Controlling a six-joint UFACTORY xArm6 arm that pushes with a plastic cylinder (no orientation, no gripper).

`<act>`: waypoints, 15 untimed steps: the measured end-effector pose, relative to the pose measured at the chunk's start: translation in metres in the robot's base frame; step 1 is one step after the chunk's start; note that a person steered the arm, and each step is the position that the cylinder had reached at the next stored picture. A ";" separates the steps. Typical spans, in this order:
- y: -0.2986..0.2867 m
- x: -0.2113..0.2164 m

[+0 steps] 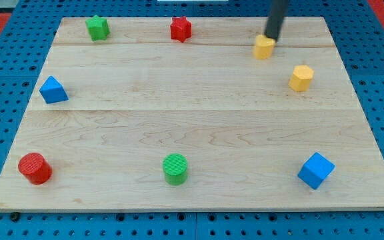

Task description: Push the red star to the center of the board

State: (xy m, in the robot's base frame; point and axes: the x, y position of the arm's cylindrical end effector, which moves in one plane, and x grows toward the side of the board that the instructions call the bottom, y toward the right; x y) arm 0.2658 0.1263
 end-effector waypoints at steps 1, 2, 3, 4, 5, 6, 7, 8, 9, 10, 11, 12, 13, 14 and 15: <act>-0.065 0.018; -0.117 0.017; -0.218 -0.002; -0.266 -0.034; -0.216 -0.071; -0.159 -0.071; -0.159 -0.016; -0.141 -0.020; -0.157 -0.057; -0.112 -0.071; -0.116 -0.034; -0.121 0.017; -0.126 0.043; -0.117 0.094; -0.098 0.134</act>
State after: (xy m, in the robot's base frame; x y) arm 0.3993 0.0283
